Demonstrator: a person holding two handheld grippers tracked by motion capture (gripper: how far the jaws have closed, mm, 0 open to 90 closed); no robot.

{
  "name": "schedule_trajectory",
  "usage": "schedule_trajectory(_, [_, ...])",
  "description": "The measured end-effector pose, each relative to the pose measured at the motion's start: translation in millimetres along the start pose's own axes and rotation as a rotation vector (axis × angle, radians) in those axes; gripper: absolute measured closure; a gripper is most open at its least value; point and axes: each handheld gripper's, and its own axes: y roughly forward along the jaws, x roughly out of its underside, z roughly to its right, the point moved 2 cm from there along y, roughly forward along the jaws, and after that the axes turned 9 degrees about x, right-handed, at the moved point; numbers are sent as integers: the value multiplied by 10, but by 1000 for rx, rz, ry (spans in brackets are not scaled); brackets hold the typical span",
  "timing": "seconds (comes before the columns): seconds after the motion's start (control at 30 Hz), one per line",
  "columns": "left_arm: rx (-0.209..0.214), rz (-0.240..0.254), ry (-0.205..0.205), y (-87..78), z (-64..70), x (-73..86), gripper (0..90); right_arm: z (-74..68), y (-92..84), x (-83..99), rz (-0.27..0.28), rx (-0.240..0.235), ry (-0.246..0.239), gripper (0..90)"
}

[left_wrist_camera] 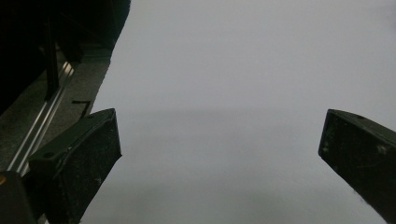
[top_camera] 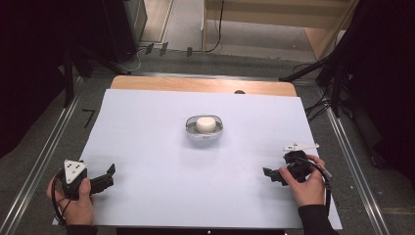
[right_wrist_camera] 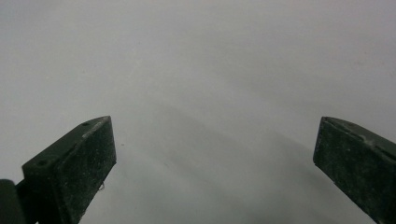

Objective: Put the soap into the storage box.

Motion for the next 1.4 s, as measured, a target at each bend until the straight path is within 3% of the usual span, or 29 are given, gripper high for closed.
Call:
schedule_trajectory(0.77, [0, 2, 2, -1, -1, 0, 0, 321, -203, 463, 74, 53, 99, 0])
schedule_trajectory(1.1, [4, -1, -2, 0, -3, -1, 0, 485, -376, 762, 118, 74, 144, 0])
schedule_trajectory(1.4, [-7, -3, 3, 3, 0, -1, 0, 598, -519, 872, 183, 56, 190, 0])
